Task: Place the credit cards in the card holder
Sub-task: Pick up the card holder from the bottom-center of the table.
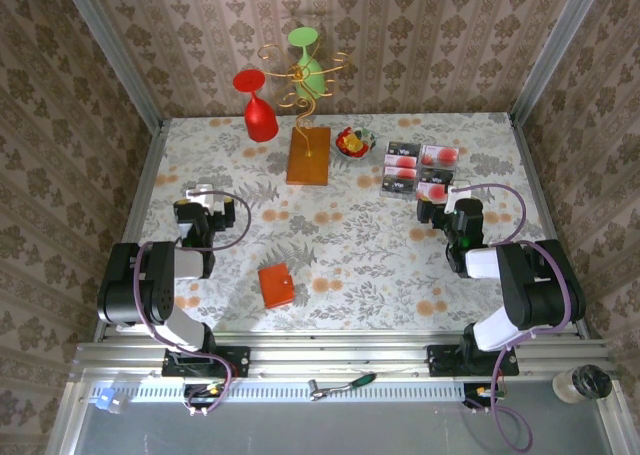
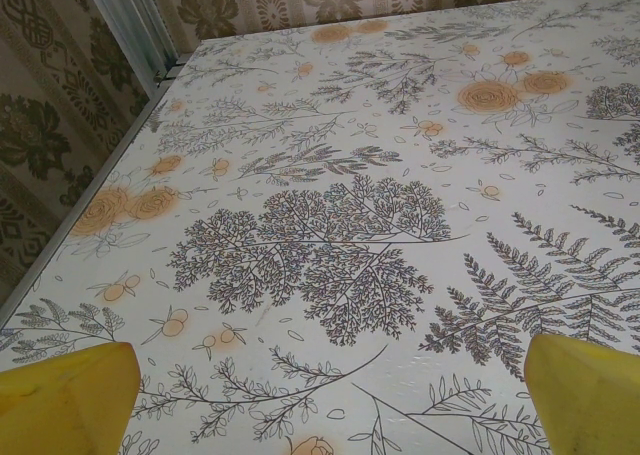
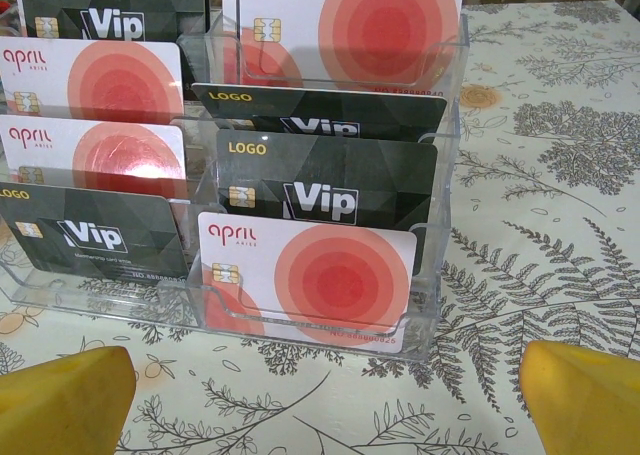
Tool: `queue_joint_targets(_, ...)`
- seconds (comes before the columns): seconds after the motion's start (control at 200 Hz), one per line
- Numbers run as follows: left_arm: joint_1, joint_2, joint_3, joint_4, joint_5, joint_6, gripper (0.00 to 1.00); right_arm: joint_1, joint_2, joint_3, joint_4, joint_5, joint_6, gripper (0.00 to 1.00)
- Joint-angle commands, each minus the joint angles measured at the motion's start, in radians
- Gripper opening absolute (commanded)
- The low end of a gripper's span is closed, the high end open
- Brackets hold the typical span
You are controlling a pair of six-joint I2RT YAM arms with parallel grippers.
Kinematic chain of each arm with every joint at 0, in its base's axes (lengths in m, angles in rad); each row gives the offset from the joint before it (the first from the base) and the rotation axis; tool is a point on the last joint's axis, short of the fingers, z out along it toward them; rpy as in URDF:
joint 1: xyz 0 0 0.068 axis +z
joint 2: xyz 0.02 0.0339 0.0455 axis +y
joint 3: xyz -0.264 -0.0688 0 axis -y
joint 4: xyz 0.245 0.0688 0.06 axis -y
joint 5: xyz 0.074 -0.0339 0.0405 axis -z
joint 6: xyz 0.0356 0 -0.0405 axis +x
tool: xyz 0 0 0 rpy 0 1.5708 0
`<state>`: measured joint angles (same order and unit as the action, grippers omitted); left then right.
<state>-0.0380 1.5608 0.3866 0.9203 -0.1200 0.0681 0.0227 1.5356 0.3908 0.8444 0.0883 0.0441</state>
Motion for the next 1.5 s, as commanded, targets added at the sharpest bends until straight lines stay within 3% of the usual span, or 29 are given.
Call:
queue_joint_targets(0.0, 0.001, -0.004, 0.004, 0.004, -0.006, -0.022, 1.0, -0.004, -0.002, 0.025, -0.006, -0.018, -0.009, 1.0)
queue_joint_targets(0.41, 0.006, -0.023, 0.004, -0.017, -0.006, -0.026, 1.0, -0.006, -0.019, 0.024, -0.006, -0.02, -0.007, 1.0)
queue_joint_targets(0.585, -0.003, -0.074, 0.017, -0.077, -0.024, -0.017, 1.0, -0.005, -0.135, 0.107, -0.251, -0.015, -0.009, 1.0)
queue_joint_targets(0.76, -0.014, -0.228, 0.072, -0.288, -0.09, -0.032, 1.0, -0.006, -0.295, 0.172, -0.456, 0.039, 0.076, 1.0)
queue_joint_targets(0.85, -0.019, -0.317, 0.13, -0.444, -0.11, -0.1, 1.0, -0.006, -0.334, 0.271, -0.65, 0.077, 0.196, 1.0)
queue_joint_targets(0.95, -0.03, -0.397, 0.252, -0.723, -0.107, -0.22, 1.0, -0.013, -0.358, 0.376, -0.917, 0.174, 0.471, 1.0)
queue_joint_targets(1.2, -0.123, -0.549, 0.349, -1.066, -0.035, -0.458, 1.0, 0.006, -0.42, 0.367, -0.993, -0.171, 0.487, 1.0)
queue_joint_targets(1.285, -0.185, -0.594, 0.362, -1.184, -0.015, -0.495, 1.0, 0.046, -0.445, 0.334, -0.995, -0.306, 0.491, 0.89)
queue_joint_targets(1.365, -0.257, -0.634, 0.349, -1.273, -0.021, -0.536, 1.0, 0.123, -0.461, 0.304, -1.003, -0.353, 0.522, 0.84)
queue_joint_targets(1.495, -0.373, -0.691, 0.287, -1.369, -0.05, -0.619, 1.0, 0.359, -0.448, 0.255, -0.984, -0.32, 0.615, 0.78)
